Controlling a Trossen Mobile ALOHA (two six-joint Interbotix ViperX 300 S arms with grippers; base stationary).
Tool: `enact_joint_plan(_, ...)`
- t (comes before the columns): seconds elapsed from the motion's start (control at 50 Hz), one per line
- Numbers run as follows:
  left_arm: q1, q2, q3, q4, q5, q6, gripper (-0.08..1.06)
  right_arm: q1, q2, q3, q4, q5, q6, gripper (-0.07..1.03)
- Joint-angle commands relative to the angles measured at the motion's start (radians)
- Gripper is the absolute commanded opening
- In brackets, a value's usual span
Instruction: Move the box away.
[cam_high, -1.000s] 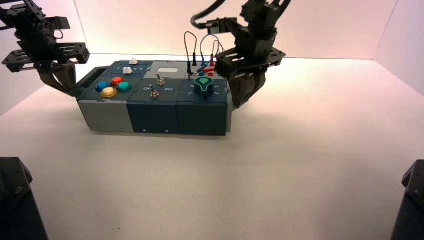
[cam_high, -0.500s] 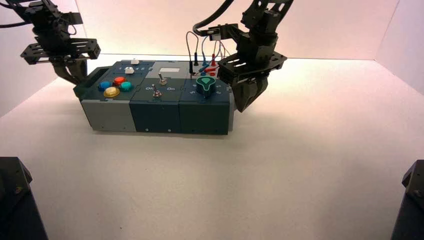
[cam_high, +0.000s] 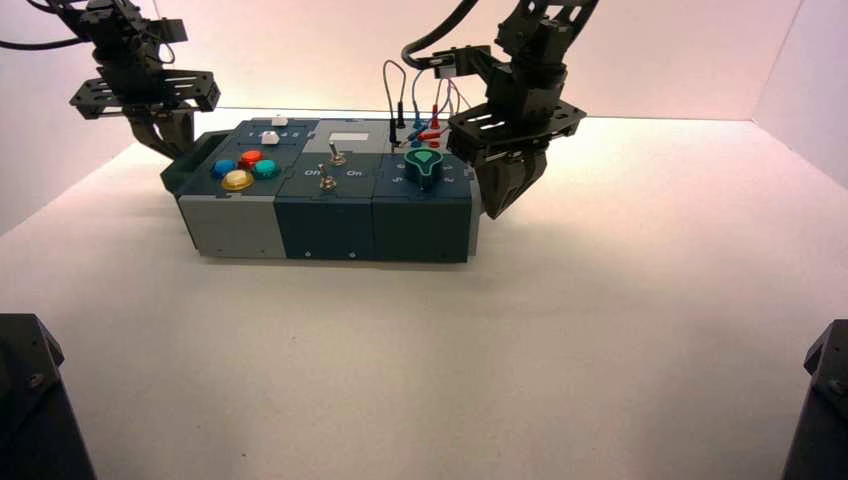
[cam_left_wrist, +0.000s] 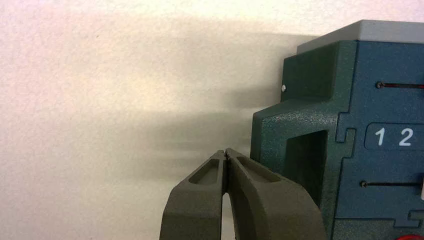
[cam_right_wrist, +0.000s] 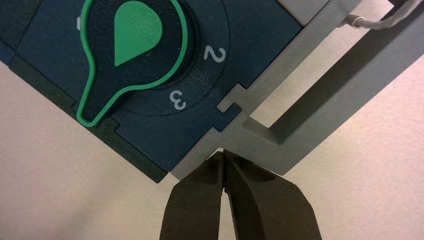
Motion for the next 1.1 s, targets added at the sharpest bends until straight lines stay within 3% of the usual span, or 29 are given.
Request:
enact_joint_plan(0.02, -0.146, 0.006, -0.008, -0.028, 0.012, -0.005, -0.03, -0.008, -0.014, -0.049, -0.002, -0.04, 0.002, -0.02)
enact_joint_plan(0.62, -0.259, 0.069, -0.123, -0.044, 0.043, -0.005, -0.03, -0.114, -0.015, -0.055, -0.025, -0.08, 0.002, -0.02)
enact_joint_plan(1.1, -0.364, 0.15, -0.279, -0.057, 0.098, -0.005, -0.03, -0.202, -0.009, -0.071, -0.069, -0.106, 0.002, -0.02)
